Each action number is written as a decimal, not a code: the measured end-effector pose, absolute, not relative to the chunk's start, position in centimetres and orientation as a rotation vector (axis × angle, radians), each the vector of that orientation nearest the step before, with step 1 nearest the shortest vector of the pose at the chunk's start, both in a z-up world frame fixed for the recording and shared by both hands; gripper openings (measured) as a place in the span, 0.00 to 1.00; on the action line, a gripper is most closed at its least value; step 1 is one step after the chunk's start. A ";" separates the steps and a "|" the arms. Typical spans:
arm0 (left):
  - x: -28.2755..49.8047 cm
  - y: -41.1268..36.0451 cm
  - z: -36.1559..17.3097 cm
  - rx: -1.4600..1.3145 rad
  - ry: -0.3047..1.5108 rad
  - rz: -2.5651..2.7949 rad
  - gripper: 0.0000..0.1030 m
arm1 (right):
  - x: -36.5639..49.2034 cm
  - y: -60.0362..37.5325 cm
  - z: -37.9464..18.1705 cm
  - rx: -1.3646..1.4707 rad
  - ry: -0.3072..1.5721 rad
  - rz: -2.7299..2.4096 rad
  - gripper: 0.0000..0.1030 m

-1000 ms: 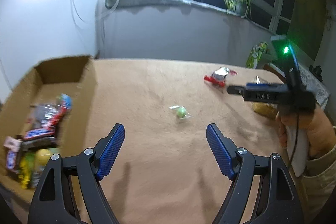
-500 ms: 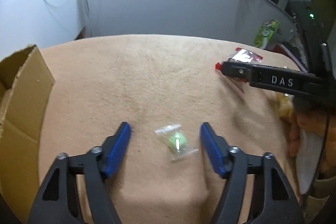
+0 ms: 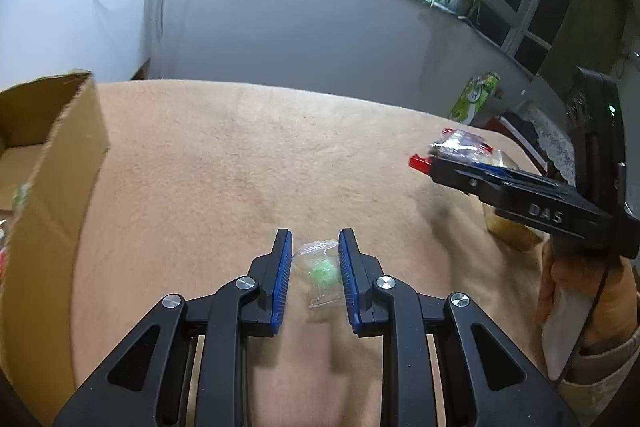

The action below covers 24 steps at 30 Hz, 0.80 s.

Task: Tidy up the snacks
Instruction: 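Grasp the small green candy with the left tool while the right grasps the brown snack bag, then carry the green candy and brown snack bag into the box and open both tools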

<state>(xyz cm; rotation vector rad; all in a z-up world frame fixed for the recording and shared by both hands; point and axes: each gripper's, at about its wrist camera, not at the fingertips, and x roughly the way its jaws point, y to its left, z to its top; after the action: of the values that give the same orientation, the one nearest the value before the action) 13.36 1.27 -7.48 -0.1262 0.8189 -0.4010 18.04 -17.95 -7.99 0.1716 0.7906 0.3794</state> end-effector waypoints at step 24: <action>5.0 4.9 -2.0 -0.133 0.605 -0.398 0.22 | 7.7 -15.4 -2.6 0.135 0.610 0.417 0.48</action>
<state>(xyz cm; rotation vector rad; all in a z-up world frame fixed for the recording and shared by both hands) 5.04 4.87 -1.98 -0.1329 0.6054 -0.3983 7.67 -15.41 -2.64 0.1349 0.6101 0.4169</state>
